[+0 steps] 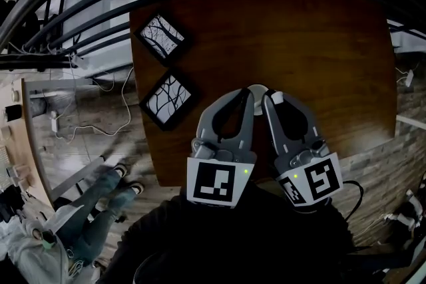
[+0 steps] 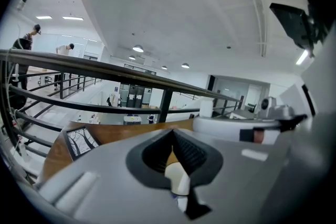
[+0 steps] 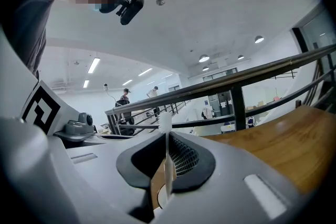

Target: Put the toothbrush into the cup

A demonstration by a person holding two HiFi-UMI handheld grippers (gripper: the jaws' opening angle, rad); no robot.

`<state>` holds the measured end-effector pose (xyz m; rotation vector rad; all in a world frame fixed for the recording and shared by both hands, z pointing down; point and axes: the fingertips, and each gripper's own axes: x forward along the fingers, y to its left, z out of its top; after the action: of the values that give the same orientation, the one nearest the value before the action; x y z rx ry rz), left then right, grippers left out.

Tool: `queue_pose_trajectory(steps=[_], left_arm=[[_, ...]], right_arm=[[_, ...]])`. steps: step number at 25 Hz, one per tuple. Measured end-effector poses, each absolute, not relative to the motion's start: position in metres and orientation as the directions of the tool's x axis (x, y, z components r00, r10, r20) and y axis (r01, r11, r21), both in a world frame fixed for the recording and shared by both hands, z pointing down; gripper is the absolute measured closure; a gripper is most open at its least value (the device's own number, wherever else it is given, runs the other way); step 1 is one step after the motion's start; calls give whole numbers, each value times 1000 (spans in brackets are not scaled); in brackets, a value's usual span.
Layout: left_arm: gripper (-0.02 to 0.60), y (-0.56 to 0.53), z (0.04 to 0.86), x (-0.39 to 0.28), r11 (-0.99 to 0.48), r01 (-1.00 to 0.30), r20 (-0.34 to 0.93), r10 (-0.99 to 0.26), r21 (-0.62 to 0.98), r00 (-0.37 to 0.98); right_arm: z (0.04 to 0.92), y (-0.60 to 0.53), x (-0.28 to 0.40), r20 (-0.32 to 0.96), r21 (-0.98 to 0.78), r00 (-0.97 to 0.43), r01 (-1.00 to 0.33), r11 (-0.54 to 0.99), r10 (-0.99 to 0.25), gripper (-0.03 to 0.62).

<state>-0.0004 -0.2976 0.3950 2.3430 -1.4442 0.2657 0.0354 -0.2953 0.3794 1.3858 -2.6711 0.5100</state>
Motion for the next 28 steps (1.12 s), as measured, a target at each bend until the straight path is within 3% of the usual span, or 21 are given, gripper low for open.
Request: queue_pose_trajectory(steps=[11, 28], left_arm=[[574, -293, 391, 2, -399, -893, 344, -825, 208, 449], [574, -282, 383, 3, -386, -906, 351, -835, 173, 423]], right_arm=[[378, -291, 33, 222, -256, -605, -793, 554, -764, 493], [383, -282, 39, 253, -277, -597, -799, 534, -761, 445]])
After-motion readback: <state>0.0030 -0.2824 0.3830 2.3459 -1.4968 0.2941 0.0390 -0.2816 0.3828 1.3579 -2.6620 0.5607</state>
